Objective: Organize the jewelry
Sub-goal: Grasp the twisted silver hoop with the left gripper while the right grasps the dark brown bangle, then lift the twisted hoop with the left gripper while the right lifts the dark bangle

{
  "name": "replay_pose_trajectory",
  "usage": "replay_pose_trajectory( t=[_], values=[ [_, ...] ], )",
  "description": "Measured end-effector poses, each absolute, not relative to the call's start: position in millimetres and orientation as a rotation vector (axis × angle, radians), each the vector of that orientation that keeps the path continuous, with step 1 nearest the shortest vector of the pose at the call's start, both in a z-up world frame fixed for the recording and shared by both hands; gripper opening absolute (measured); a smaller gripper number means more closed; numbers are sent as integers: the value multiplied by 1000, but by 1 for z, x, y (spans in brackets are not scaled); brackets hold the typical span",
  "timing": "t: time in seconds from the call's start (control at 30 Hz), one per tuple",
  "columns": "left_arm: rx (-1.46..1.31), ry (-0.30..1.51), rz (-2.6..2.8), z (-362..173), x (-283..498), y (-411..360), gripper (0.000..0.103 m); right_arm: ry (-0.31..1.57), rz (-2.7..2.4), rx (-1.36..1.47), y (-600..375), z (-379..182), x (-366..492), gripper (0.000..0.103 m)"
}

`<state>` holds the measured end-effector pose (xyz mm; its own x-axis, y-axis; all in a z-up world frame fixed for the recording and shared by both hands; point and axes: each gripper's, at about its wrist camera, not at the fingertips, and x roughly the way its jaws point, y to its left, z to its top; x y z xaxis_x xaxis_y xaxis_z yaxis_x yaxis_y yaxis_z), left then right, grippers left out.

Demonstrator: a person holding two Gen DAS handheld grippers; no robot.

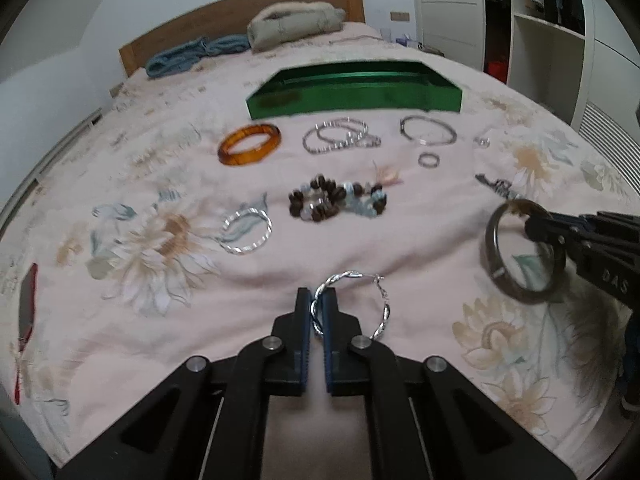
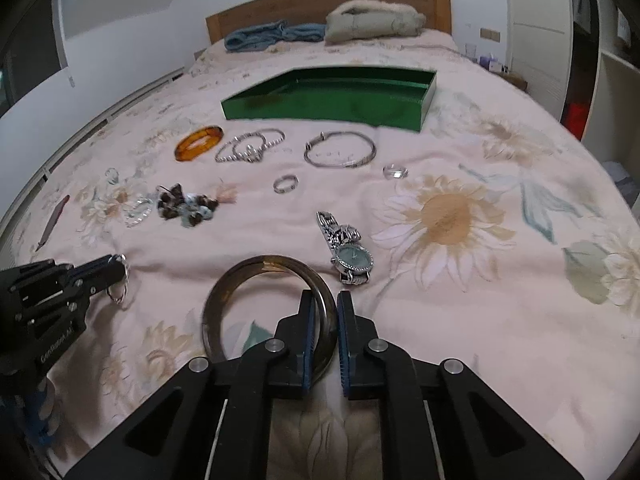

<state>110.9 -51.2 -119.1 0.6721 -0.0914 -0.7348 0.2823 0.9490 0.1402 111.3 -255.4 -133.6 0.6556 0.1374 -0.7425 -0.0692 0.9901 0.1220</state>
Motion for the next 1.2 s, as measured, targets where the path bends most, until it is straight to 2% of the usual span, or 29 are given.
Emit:
replay_pose_trajectory(
  t=[0.5,1.2],
  values=[
    [250,685,-181,-61,66,-44,5,708,102,41,-247,-69,56,10],
    [248,612,-181,-29,21,-40,5,632,100,18,-240,-34,12,10]
  ],
)
